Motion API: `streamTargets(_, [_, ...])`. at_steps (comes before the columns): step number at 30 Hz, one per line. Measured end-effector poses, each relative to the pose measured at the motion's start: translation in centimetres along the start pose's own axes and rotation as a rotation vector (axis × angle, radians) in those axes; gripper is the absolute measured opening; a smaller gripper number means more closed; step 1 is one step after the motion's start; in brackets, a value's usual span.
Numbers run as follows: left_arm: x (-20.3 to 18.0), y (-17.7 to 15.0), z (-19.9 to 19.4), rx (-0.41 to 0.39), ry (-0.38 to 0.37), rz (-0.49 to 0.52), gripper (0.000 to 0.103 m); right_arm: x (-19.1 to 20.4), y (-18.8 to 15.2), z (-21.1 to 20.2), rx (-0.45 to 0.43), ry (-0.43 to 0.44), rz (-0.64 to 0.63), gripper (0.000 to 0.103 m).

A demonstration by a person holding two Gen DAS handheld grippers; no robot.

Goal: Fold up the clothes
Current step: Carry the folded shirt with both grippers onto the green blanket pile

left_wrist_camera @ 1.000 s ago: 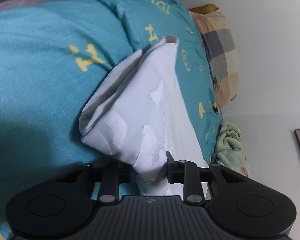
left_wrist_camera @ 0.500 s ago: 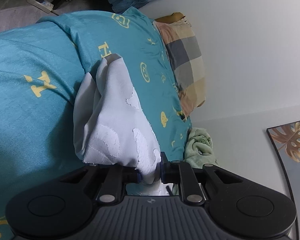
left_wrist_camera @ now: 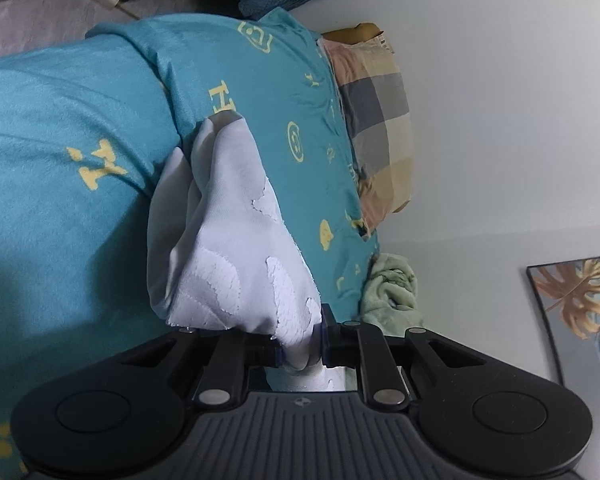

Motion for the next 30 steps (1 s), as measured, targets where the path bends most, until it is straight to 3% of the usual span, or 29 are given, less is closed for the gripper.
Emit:
streamTargets(10, [-7.6, -3.5, -6.3, 0.028, -0.049, 0.059, 0.017, 5.1, -1.0, -8.6, -0.06, 0.055, -0.065, 0.018])
streamTargets(17, [-14.3, -7.6, -7.7, 0.047, -0.03, 0.106, 0.017, 8.0, 0.3, -15.7, -0.116, 0.108, -0.096, 0.018])
streamTargets(22, [-19.7, -11.5, -5.1, 0.1, -0.052, 0.132, 0.017, 10.1, 3.0, -20.5, -0.158, 0.136, -0.111, 0.018])
streamTargets(30, [-31.4, -20.0, 4.8, 0.232, -0.157, 0.213, 0.017, 14.3, 14.4, -29.9, -0.32, 0.15, -0.181, 0.018])
Point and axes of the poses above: each gripper's, at about its wrist camera, not at the fingertips, and z roughly the way its jaws point, x to its left, y to its top, the point moved 6 cm from there along z, roughly the way its jaws point, and after that the axes turned 2 degrees about y, right-handed, at the moved point
